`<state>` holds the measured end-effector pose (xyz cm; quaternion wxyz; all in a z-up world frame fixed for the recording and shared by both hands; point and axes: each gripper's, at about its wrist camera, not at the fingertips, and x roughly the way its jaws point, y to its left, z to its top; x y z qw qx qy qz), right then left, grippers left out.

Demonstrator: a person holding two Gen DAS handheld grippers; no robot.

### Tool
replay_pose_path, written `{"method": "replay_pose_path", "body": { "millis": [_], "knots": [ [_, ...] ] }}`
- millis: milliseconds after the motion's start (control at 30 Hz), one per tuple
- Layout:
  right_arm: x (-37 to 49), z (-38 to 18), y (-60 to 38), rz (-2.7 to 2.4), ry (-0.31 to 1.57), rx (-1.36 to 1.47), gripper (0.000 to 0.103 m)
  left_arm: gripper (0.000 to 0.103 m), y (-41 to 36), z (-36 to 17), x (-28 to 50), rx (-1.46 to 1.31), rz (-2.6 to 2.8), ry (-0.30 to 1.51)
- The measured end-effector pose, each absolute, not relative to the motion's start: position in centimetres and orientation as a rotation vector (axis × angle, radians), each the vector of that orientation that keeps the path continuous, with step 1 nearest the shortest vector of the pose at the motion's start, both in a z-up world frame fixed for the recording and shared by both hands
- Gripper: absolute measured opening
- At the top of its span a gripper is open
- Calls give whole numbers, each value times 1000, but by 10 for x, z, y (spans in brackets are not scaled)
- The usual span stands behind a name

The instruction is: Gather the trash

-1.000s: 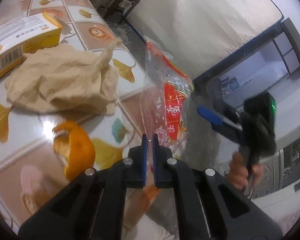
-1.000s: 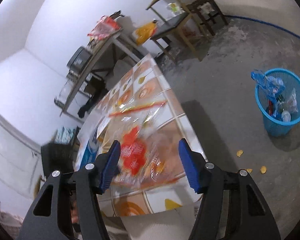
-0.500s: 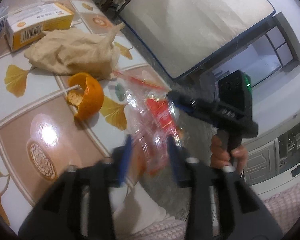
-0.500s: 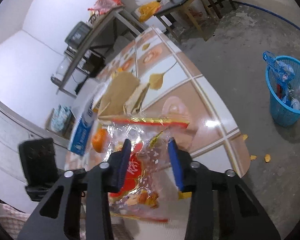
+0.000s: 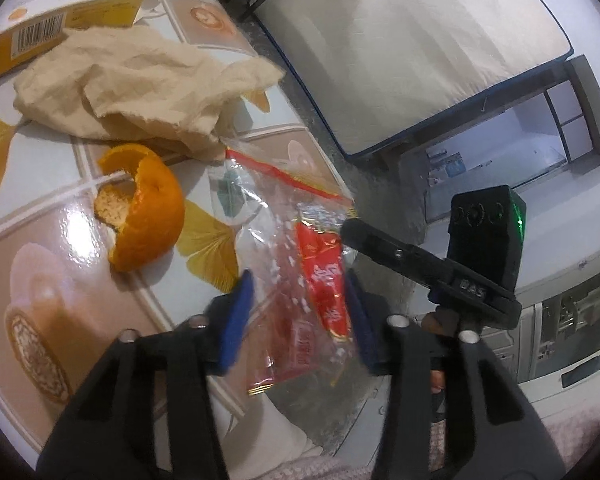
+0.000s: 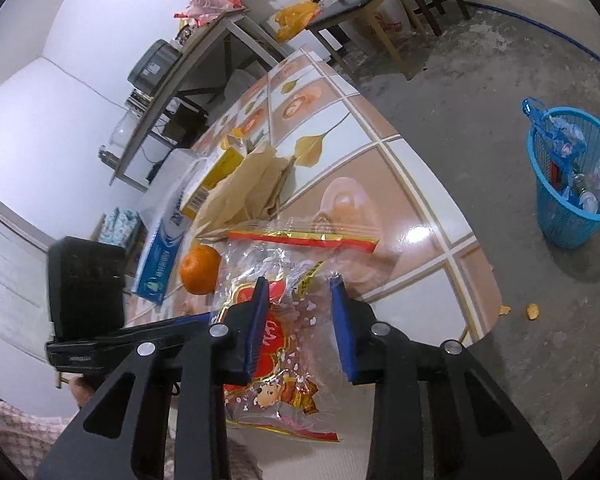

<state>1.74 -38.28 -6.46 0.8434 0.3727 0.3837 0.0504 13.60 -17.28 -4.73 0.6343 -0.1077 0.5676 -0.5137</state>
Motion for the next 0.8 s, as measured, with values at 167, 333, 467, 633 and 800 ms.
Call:
{"method": "replay_pose_path", "body": {
  "millis": [167, 333, 467, 633, 800],
  "knots": [
    [9, -58, -381, 121, 794, 785, 29, 15, -166, -54, 134, -282, -1188, 1308],
    [3, -38, -374, 184, 747, 765, 29, 8, -145, -28, 123, -298, -1246, 1177],
    [4, -10, -366, 242, 668, 731, 49, 6, -105, -3, 126, -357, -1232, 1060],
    [23, -6, -362, 222, 658, 740, 59, 6, -44, 15, 138, -445, -1105, 935],
    [69, -27, -316, 249, 819, 644, 60, 6, 13, 23, 147, -462, -952, 866]
  ]
}}
